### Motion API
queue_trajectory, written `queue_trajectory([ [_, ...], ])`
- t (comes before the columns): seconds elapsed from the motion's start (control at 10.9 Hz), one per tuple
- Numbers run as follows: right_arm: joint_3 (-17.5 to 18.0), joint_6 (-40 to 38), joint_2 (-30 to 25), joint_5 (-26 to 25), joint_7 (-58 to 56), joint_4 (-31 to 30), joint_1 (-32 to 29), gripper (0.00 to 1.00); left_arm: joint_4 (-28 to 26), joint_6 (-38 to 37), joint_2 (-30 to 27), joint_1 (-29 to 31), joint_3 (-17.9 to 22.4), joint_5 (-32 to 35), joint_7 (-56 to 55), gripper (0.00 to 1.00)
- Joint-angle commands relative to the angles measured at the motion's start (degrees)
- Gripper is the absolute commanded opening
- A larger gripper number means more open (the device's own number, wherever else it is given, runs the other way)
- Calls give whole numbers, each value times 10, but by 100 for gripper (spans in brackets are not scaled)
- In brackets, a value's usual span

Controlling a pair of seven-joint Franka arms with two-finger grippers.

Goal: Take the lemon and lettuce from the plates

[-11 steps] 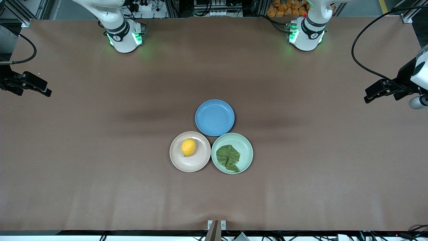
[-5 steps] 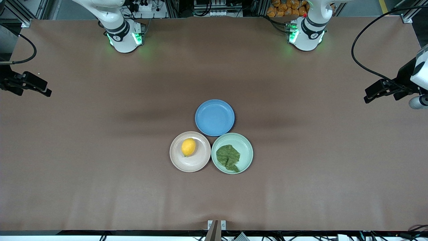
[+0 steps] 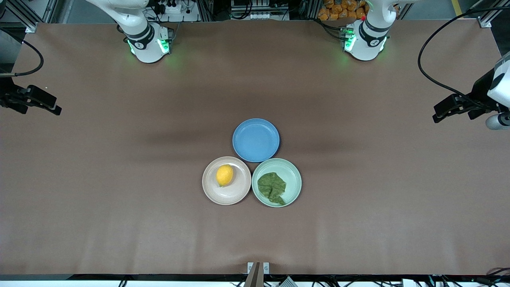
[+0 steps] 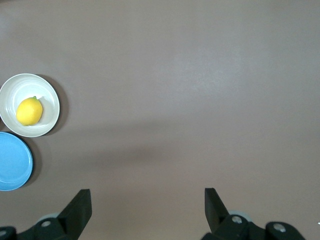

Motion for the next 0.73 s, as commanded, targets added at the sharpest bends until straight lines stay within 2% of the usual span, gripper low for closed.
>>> queue_trajectory([
  [0.0, 8, 47, 44, 56, 5, -57, 17, 100, 12, -11, 4, -5, -1, 2, -8, 100],
  [0.46, 8, 79, 74, 55, 5, -56, 38, 100, 12, -11, 8, -16, -2, 3, -2, 100],
  [0.64, 8, 81, 78, 53, 4, -56, 38, 100, 12, -11, 14, -16, -15, 4, -2, 100],
])
